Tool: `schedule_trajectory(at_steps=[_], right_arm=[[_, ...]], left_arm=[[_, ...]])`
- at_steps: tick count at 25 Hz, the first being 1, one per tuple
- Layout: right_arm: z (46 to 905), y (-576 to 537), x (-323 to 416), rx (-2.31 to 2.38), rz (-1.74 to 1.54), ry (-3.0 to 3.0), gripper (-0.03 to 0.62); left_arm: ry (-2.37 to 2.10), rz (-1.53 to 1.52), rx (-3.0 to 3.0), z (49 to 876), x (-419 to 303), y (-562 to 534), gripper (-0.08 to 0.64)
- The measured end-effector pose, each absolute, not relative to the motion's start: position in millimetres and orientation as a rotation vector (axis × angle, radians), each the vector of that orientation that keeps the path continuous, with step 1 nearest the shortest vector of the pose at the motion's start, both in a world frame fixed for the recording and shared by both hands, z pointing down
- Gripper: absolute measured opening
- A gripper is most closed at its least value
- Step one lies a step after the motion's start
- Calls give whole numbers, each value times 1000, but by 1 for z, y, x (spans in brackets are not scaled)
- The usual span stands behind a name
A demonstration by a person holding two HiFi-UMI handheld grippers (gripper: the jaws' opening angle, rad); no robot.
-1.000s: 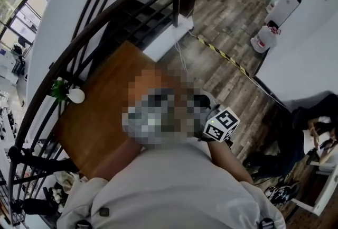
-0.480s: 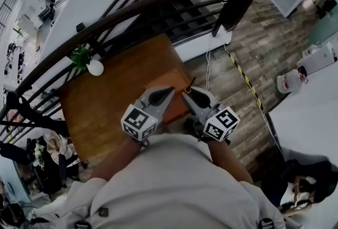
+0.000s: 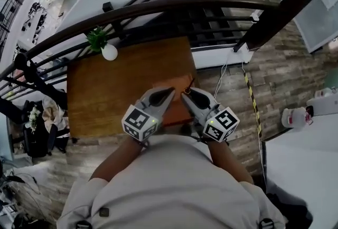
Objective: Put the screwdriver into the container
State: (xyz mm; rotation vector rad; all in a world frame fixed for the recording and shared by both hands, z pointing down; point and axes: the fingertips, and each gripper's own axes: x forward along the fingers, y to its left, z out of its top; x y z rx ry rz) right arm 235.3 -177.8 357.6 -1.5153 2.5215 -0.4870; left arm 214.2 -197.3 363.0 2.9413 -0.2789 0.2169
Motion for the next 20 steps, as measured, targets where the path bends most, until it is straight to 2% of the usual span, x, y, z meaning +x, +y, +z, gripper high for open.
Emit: schedule_trajectory(at_steps=[11, 20], right_arm=[[366, -192, 246, -1199, -517, 2757, 83], [378, -189, 216, -960, -540, 2903, 83]], left_arm=[[-680, 151, 2857, 371, 213, -205, 3], [-945, 114, 2755, 381, 178, -197, 3]])
